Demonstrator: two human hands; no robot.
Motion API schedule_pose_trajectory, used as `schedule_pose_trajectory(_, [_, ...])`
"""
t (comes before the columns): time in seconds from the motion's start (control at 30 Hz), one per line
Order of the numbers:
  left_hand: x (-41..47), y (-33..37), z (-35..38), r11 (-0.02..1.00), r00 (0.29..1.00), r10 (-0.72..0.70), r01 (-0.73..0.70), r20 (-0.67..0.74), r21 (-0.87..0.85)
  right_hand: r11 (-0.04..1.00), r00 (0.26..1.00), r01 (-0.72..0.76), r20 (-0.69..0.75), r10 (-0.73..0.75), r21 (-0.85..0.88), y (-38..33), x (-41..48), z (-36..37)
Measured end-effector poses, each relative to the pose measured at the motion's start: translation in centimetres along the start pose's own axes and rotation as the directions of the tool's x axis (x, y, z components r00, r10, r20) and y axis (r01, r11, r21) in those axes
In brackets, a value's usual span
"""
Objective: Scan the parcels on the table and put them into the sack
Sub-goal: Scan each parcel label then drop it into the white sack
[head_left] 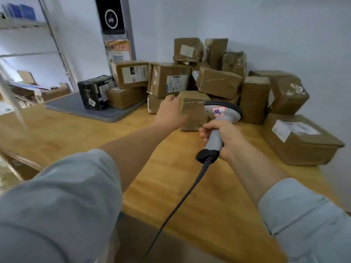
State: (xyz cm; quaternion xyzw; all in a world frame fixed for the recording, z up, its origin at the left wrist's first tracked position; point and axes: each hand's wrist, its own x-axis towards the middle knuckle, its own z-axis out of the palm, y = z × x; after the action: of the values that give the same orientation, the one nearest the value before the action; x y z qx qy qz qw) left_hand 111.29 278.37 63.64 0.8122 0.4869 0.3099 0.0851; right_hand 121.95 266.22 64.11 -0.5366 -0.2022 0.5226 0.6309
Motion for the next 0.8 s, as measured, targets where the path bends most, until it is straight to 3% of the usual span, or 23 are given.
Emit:
schedule_pose_trajectory(0.3, [9.6,1.9,5.3,0.928,0.966,0.072,-0.156,0.248,0.338,0.999,0.998,-0.037,0.045,0.035,0.037,-2.7,4.9,-4.1])
schedule_pose_trajectory(0.4, [9.7,1.5,5.0,0.924,0.968,0.131,-0.197,0.213,0.327,0.999,0.999,-0.034,0.022,0.034,0.022,-3.1,5.6,-5.0])
schedule_pose_trajectory(0.5, [9.0,1.7,3.7,0.91,0.937,0.188,-0.279,0.293,0.308,0.999,0.999,-0.034,0.001,0.034,0.036,-3.4,6.0,-5.7])
schedule_pose_trajectory(0.63, [6.0,1.4,2.1,0.848,0.889,0.362,-0.439,0.281,0.298,0.999,1.0,-0.021,-0.015,0.021,0.032,-3.2,5.5,-6.3])
schedule_pose_trajectory(0.7, [3.8,1.2,1.8,0.934,0.935,0.33,-0.343,0.129,0.098,1.0,1.0,-0.011,-0.021,0.012,0.013,-3.0,5.3,-6.7])
schedule_pose_trajectory(0.73, [2.7,1.2,1.7,0.972,0.972,0.23,-0.227,0.052,-0.063,1.0,1.0,-0.011,-0.023,0.012,0.003,-2.9,5.1,-6.7])
schedule_pose_trajectory(0.8, [1.3,0.7,2.0,0.949,0.996,-0.094,0.09,0.001,-0.301,1.0,0.999,-0.003,-0.045,0.002,-0.008,-2.6,4.8,-6.9])
